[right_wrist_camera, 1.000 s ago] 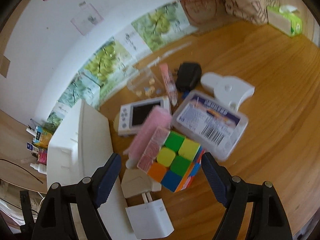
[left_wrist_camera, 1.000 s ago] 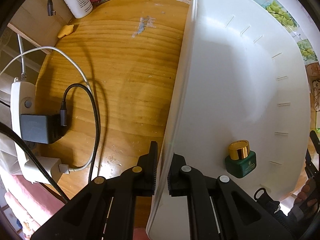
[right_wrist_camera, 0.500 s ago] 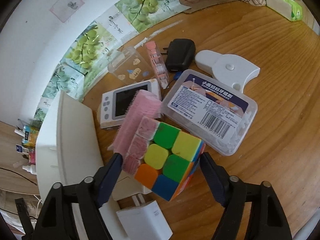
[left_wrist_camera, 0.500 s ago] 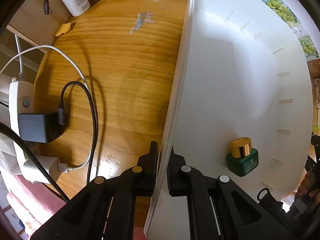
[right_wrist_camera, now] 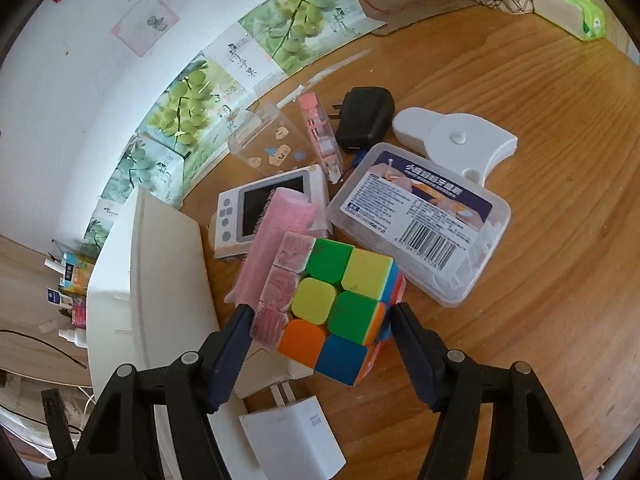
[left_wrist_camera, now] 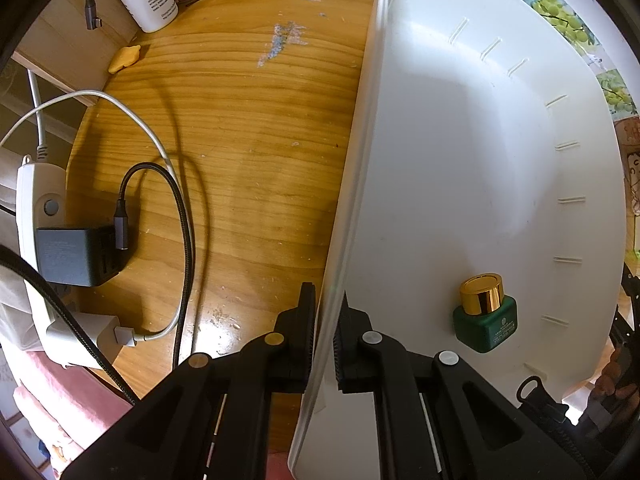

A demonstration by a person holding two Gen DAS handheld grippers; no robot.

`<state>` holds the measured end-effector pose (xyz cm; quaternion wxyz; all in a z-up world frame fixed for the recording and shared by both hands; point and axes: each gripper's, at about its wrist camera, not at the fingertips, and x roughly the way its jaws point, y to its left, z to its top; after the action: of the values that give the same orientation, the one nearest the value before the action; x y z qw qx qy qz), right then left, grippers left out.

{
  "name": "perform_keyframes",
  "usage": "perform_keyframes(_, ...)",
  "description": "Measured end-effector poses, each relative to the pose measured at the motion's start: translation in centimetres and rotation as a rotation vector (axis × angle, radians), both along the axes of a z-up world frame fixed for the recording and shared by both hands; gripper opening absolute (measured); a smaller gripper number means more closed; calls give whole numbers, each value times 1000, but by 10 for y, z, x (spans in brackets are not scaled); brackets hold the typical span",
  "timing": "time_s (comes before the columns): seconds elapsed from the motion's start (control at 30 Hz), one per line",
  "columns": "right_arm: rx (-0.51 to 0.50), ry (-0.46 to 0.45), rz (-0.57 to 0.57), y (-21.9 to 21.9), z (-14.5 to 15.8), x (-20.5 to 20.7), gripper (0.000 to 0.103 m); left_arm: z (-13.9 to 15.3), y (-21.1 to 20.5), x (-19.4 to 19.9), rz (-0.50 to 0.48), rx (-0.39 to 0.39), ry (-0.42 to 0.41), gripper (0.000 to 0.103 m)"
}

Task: Organize rigid objects
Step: 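Grasp the Rubik's cube with the right tool, then carry the Rubik's cube into the tray with the right tool and release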

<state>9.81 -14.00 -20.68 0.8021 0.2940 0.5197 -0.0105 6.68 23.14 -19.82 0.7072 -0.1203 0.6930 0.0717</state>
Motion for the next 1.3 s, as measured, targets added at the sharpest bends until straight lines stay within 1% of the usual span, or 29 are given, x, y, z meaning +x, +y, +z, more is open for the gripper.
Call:
perform_keyframes(0.17, 23, -10, -15, -4, 2, -4, 70, 2, 1, 0, -2, 0, -1, 9)
perform_keyframes(0.23, 35, -23, -22, -8, 5, -7, 65, 2, 0, 0, -1, 0, 0, 9)
perform_keyframes(0.5, 53, -69, -44, -18, 19, -15, 62, 3, -1, 1, -7, 5, 2, 9)
perform_keyframes(0.53, 54, -72, -46, -20, 19, -16, 57, 3, -1, 1, -7, 5, 2, 9)
perform_keyframes(0.83, 41, -114, -46, -24, 33, -20, 57, 3, -2, 2, -7, 7, 3, 9)
perform_keyframes(1.07, 12, -213, -16, -20, 57, -24, 57, 3, -3, 2, -6, 7, 3, 9)
perform_keyframes(1.17, -5, -279, 3, -14, 68, -26, 57, 3, -3, 2, -5, 7, 3, 9)
perform_keyframes(1.3, -17, -372, 57, -3, 82, -28, 57, 3, -3, 2, -5, 7, 3, 9)
